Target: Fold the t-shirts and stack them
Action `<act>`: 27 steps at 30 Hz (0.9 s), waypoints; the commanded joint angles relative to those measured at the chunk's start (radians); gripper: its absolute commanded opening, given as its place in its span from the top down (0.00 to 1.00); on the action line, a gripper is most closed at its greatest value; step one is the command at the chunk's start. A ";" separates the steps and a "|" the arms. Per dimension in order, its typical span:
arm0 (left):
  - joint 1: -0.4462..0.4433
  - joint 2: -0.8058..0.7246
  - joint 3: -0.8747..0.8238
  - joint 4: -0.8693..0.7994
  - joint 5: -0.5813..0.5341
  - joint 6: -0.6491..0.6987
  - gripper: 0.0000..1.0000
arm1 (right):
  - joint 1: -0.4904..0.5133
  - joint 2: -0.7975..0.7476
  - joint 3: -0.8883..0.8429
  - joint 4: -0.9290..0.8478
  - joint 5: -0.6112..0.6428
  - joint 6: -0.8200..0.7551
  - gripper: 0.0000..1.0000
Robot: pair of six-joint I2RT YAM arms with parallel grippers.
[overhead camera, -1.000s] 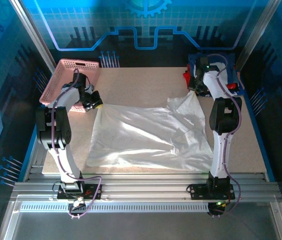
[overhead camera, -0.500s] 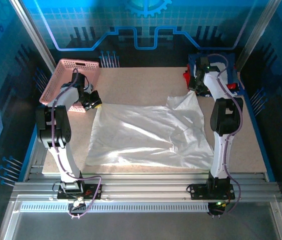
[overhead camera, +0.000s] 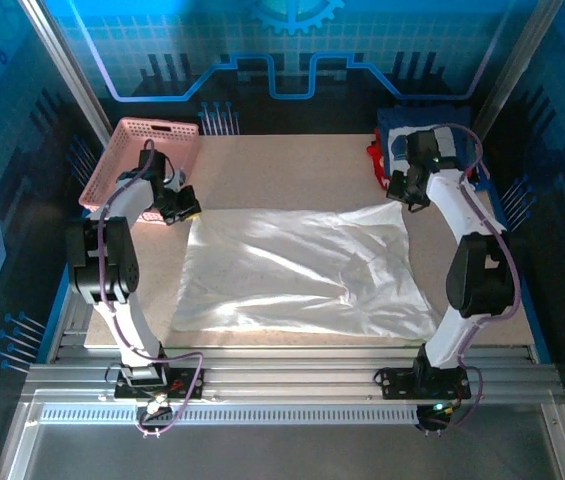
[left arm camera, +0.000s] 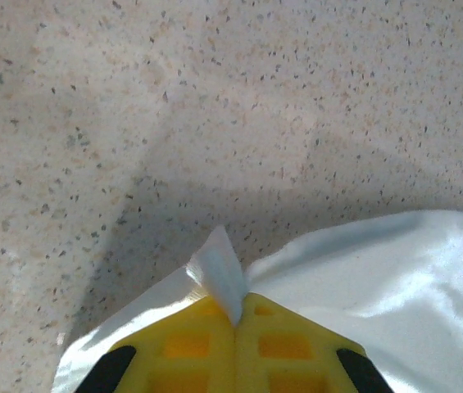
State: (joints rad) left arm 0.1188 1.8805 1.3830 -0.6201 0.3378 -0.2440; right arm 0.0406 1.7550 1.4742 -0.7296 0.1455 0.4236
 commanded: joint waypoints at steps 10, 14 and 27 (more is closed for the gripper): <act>0.017 -0.140 -0.148 0.039 0.000 0.013 1.00 | -0.004 -0.284 -0.247 -0.028 -0.005 0.065 1.00; 0.023 -0.162 -0.181 0.035 -0.013 0.018 1.00 | -0.017 -0.372 -0.315 -0.067 -0.021 0.087 1.00; 0.055 -0.247 -0.279 0.009 -0.039 -0.007 1.00 | -0.058 -0.586 -0.532 -0.138 -0.059 0.156 1.00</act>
State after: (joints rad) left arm 0.1623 1.6726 1.1404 -0.5930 0.3260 -0.2367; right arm 0.0002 1.2030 0.9634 -0.8307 0.1005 0.5507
